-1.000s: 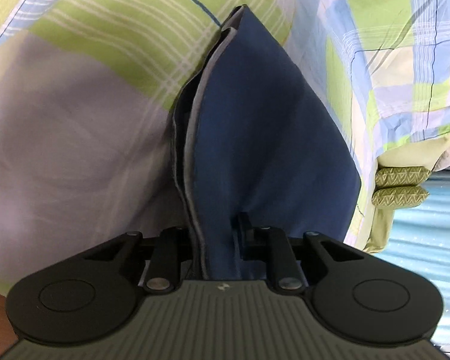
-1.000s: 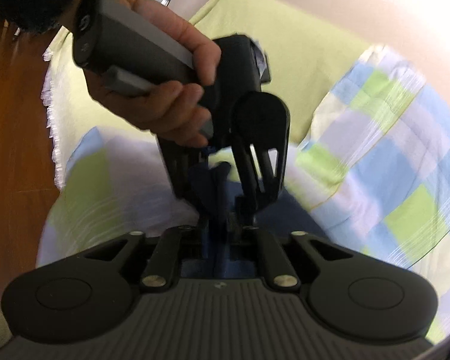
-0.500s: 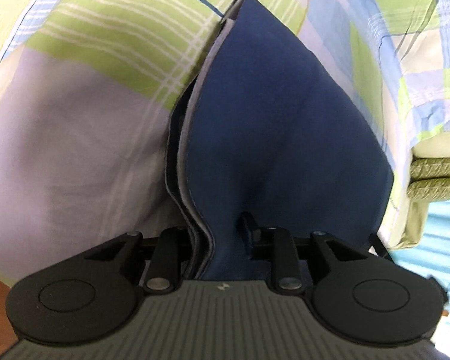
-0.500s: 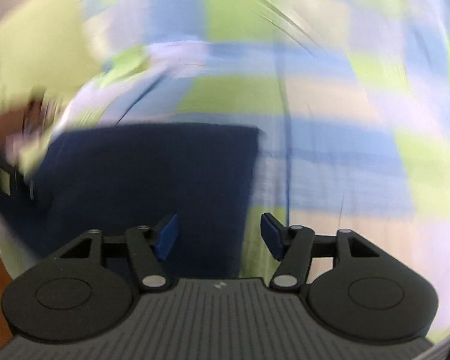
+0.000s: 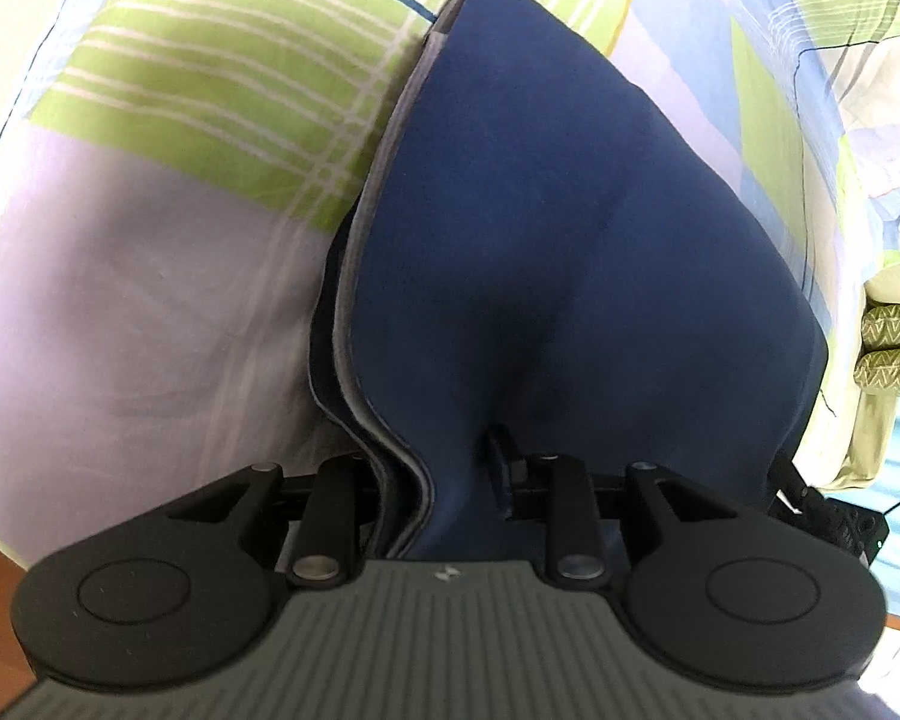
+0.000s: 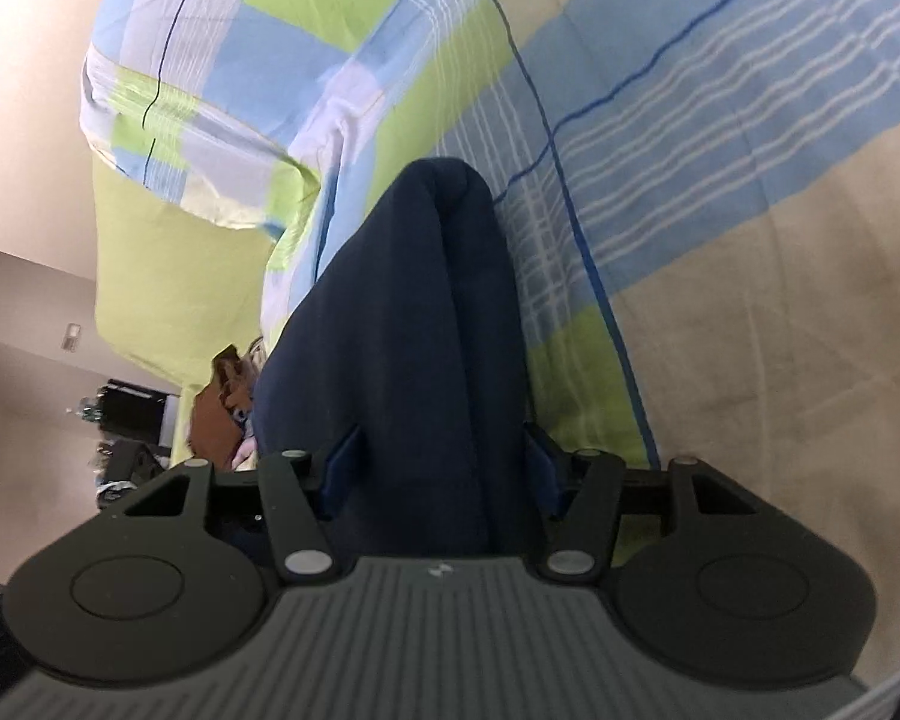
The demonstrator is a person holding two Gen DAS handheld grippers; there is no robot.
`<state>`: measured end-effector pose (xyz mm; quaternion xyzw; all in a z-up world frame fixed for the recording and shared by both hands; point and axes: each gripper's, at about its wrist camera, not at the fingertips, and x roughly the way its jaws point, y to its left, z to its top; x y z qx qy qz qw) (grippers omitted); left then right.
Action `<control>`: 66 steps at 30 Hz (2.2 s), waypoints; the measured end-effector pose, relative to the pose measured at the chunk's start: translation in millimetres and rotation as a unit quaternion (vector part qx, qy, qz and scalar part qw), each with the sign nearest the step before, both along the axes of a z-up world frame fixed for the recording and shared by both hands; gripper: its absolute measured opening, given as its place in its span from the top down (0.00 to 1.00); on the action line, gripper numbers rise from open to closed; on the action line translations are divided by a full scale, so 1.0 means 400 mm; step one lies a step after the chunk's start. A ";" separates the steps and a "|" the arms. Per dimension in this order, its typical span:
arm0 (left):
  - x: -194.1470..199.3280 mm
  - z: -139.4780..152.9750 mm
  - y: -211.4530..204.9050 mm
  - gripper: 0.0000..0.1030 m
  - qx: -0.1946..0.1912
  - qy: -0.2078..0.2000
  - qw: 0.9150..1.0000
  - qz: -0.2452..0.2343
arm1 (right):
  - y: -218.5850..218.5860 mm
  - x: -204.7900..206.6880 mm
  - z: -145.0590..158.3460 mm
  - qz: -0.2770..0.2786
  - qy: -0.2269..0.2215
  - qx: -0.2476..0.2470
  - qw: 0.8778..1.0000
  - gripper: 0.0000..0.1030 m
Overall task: Fold clothes
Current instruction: 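Lift the navy top with both tools and carry it onto the white chair seat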
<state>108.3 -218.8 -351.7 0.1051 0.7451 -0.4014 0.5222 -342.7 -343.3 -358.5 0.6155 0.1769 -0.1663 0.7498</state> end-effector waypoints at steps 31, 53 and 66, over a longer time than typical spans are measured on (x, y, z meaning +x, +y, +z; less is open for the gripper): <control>-0.350 0.325 -0.240 0.91 -0.227 -0.075 0.919 -0.314 | 0.277 -0.199 0.313 -0.266 0.074 -0.057 0.959 0.79; -1.712 0.442 -0.239 0.91 -0.308 0.067 0.712 -0.628 | 0.908 -1.196 0.361 -0.627 0.151 -0.062 0.762 0.79; -2.272 0.344 -0.184 0.91 -0.323 0.088 0.674 -0.659 | 1.012 -1.717 0.280 -0.672 0.168 -0.065 0.719 0.79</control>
